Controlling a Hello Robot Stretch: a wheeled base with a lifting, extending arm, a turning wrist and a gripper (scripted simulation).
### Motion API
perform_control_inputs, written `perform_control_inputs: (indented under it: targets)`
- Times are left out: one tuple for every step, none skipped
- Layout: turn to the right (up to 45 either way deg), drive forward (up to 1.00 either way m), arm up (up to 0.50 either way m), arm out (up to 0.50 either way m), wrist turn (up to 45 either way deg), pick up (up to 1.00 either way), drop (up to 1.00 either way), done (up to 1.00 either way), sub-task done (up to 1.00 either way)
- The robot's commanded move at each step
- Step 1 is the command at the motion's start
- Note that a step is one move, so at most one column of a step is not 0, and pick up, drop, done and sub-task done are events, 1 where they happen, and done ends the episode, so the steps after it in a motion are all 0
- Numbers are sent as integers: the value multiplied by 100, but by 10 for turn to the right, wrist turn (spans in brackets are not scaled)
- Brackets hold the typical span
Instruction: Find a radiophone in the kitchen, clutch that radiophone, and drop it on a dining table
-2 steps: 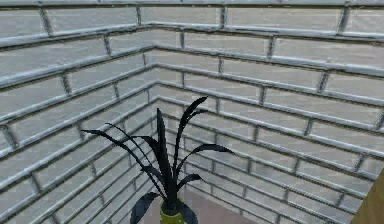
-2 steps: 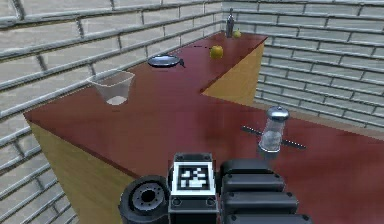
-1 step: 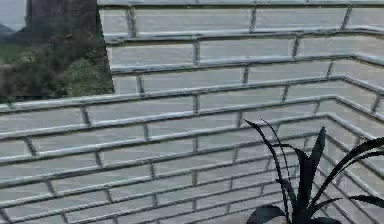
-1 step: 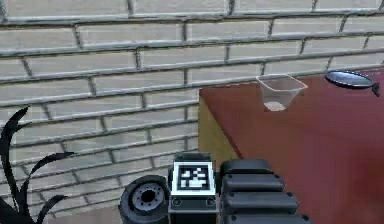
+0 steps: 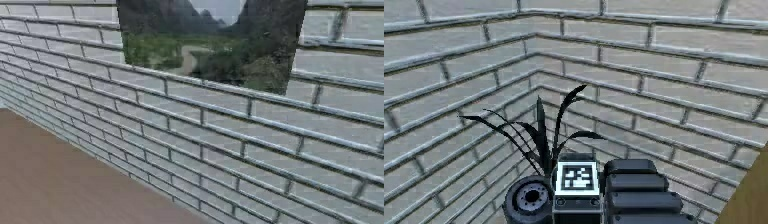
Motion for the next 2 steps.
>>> perform_control_inputs:
  targets:
    - [-450,0,0,0,0,0,0,0,0]
    - [-30,0,0,0,0,0,0,0,0]
